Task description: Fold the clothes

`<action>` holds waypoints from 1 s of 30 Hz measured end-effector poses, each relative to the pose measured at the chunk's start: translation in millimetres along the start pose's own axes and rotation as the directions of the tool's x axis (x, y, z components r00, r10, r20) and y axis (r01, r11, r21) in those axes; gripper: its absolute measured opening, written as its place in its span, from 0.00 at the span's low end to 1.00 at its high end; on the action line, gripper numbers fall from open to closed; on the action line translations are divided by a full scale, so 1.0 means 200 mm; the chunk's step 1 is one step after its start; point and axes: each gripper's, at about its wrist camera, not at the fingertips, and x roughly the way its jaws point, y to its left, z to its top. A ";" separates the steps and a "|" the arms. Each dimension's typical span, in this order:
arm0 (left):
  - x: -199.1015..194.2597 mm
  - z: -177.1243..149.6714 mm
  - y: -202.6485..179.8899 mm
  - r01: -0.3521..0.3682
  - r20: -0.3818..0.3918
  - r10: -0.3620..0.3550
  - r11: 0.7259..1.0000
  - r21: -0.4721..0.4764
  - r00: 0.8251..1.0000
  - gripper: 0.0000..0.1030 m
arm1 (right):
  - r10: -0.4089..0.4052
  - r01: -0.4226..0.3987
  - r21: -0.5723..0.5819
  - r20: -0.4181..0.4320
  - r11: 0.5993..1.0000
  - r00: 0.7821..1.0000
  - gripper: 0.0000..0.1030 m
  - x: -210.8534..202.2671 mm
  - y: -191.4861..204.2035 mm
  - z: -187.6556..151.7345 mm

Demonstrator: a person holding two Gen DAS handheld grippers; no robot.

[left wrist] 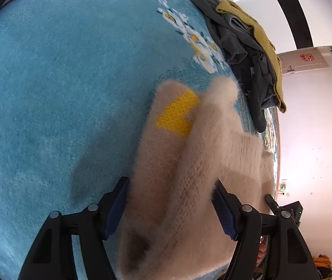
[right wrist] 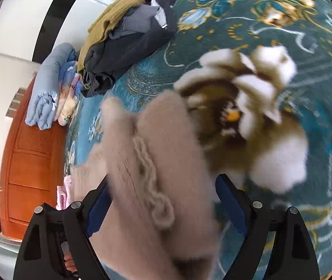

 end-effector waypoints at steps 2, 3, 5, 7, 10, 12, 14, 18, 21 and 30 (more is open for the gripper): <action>0.00 0.00 0.00 0.006 0.001 -0.006 1.000 -0.001 1.000 0.71 | 0.006 -0.006 -0.004 -0.009 1.000 1.000 0.86 0.01 0.01 -0.01; 0.00 -0.01 0.00 0.008 0.002 -0.008 1.000 -0.002 1.000 0.71 | 0.010 -0.010 -0.005 -0.013 1.000 1.000 0.86 0.01 0.02 -0.01; 0.00 -0.01 0.00 0.014 0.003 -0.014 1.000 -0.015 1.000 0.70 | 0.017 -0.018 -0.007 -0.022 1.000 1.000 0.86 0.02 0.03 -0.03; 0.00 -0.02 0.00 0.017 0.010 -0.016 0.999 -0.039 1.000 0.70 | 0.025 -0.025 -0.010 -0.031 1.000 0.999 0.85 0.03 0.03 -0.04; 0.00 -0.03 -0.01 0.004 0.018 -0.003 0.999 -0.052 1.000 0.68 | 0.019 -0.019 -0.001 -0.032 1.000 0.999 0.78 0.03 0.04 -0.04; 0.00 -0.03 -0.03 -0.007 0.021 0.008 0.998 -0.063 1.000 0.64 | 0.005 -0.004 0.039 -0.027 0.999 1.000 0.69 0.03 0.02 -0.03; -0.01 -0.03 -0.04 -0.019 0.027 0.021 0.998 -0.068 0.999 0.59 | -0.003 0.004 0.075 -0.024 0.997 1.000 0.62 0.02 0.01 -0.03; -0.05 -0.04 -0.08 -0.043 0.047 0.045 0.998 -0.050 0.998 0.46 | -0.010 0.010 0.099 0.000 0.995 1.000 0.49 -0.02 0.04 -0.05; -0.09 -0.05 -0.10 -0.043 0.061 0.045 0.999 -0.029 0.997 0.40 | 0.016 -0.019 0.119 0.025 0.993 1.000 0.43 -0.07 0.07 -0.07; -0.25 -0.05 -0.11 0.007 0.091 -0.008 1.000 0.012 0.996 0.36 | 0.046 -0.047 0.051 0.035 0.998 0.998 0.38 -0.18 0.27 -0.12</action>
